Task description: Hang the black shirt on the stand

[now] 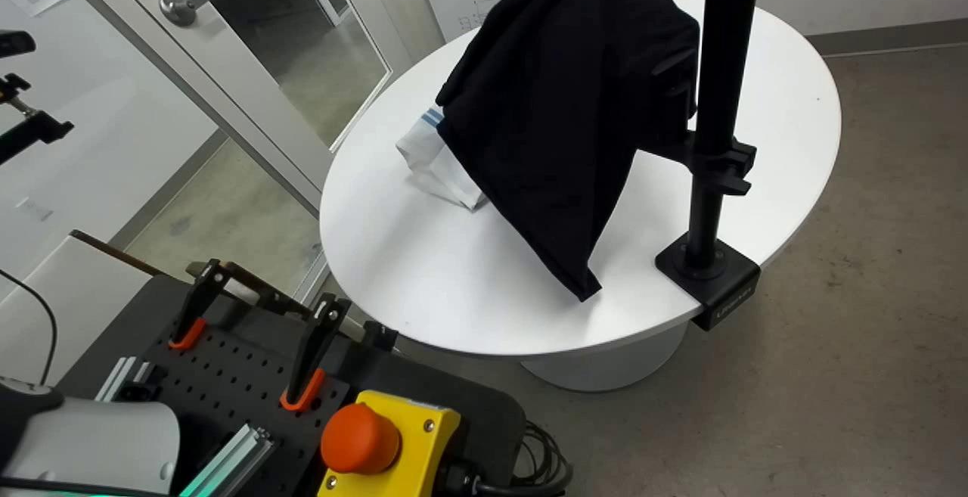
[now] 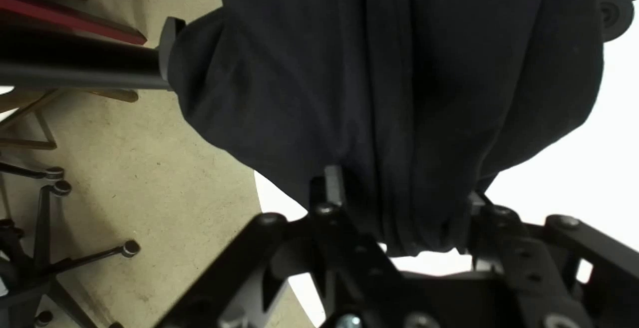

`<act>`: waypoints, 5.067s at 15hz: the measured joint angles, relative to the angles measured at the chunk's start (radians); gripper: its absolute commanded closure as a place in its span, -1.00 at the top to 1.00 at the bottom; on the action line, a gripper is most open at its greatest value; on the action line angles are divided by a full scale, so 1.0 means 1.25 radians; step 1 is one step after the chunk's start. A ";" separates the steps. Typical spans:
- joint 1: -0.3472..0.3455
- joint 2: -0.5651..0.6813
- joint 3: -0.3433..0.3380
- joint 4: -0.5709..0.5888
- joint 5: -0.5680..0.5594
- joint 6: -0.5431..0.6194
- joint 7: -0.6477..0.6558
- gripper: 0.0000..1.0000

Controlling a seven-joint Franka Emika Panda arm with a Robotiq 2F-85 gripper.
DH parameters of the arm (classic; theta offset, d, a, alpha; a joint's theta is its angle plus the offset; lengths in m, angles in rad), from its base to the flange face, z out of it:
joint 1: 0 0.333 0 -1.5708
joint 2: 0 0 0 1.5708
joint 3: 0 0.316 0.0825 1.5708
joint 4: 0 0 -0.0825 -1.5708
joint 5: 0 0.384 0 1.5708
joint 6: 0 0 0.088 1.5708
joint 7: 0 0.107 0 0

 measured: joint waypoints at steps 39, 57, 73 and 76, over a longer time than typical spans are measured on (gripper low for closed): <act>0.005 -0.298 0.008 -0.355 -0.104 0.184 -0.049 -0.99; 0.075 -0.148 0.002 -0.283 -0.245 0.252 0.096 -0.99; 0.078 -0.066 -0.001 -0.289 -0.245 0.259 0.096 -0.99; 0.079 -0.068 -0.003 -0.287 -0.245 0.263 0.096 -0.99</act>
